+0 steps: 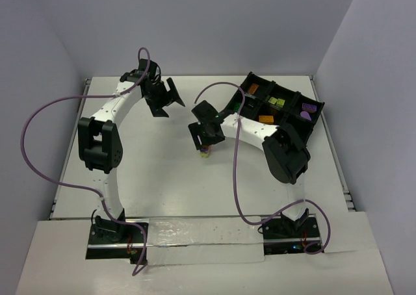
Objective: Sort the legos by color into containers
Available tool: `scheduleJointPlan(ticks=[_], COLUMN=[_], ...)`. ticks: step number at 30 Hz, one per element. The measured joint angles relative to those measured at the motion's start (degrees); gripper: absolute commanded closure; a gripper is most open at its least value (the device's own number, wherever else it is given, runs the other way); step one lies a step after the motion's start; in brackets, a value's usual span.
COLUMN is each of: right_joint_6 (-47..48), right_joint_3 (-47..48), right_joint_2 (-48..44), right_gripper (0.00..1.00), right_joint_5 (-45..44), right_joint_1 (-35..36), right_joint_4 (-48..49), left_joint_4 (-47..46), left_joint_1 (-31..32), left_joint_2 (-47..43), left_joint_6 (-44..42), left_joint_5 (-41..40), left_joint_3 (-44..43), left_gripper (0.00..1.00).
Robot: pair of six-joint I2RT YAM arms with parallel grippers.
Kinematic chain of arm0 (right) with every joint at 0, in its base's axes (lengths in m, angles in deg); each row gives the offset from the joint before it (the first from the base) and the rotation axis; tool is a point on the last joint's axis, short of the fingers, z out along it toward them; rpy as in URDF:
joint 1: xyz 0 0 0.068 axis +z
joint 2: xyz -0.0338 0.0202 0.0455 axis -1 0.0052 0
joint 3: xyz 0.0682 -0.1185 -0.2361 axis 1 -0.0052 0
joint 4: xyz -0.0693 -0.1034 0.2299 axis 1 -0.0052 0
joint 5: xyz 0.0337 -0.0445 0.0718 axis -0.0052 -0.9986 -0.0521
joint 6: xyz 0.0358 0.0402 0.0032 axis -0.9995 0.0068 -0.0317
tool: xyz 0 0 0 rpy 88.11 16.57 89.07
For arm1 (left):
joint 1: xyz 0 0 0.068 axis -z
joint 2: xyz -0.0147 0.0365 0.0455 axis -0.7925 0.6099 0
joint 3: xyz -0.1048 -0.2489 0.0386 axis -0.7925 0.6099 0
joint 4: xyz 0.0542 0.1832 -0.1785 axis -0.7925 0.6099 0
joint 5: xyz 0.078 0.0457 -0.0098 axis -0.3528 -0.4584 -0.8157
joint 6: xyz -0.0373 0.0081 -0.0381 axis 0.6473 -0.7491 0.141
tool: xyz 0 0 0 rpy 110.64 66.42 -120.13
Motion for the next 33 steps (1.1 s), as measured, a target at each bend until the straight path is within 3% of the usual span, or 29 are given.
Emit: scheduleJointPlan(ticks=[6, 12, 17, 20, 23, 27, 33], right_joint_6=[-2.3, -3.3, -3.1, -2.4, -1.7, -0.3, 0.4], right_joint_3=[-0.3, -0.7, -0.6, -0.2, 0.6, 1.8, 2.1], right_joint_2=[0.0, 0.0, 0.0, 0.1, 0.1, 0.1, -2.9], right_gripper=[0.21, 0.29, 0.49, 0.79, 0.94, 1.00, 1.00], right_joint_5=[-3.1, -5.2, -5.3, -5.1, -4.6, -2.6, 3.9], right_joint_1=[0.0, 0.0, 0.0, 0.0, 0.0, 0.0, -1.6], right_joint_4=[-2.6, -3.7, -3.7, -3.7, -3.6, -3.7, -3.8], left_joint_4=[0.0, 0.0, 0.0, 0.0, 0.0, 0.0, -0.3], left_joint_1=[0.0, 0.0, 0.0, 0.0, 0.0, 0.0, -0.7], left_joint_2=[0.0, 0.0, 0.0, 0.0, 0.0, 0.0, 0.0], left_joint_6=[0.0, 0.0, 0.0, -0.1, -0.1, -0.1, -0.2], left_joint_5=[0.0, 0.0, 0.0, 0.0, 0.0, 0.0, 1.6], left_joint_3=[0.1, 0.3, 0.3, 0.3, 0.3, 0.3, 0.3], left_gripper=[0.09, 0.09, 0.09, 0.09, 0.09, 0.09, 0.12])
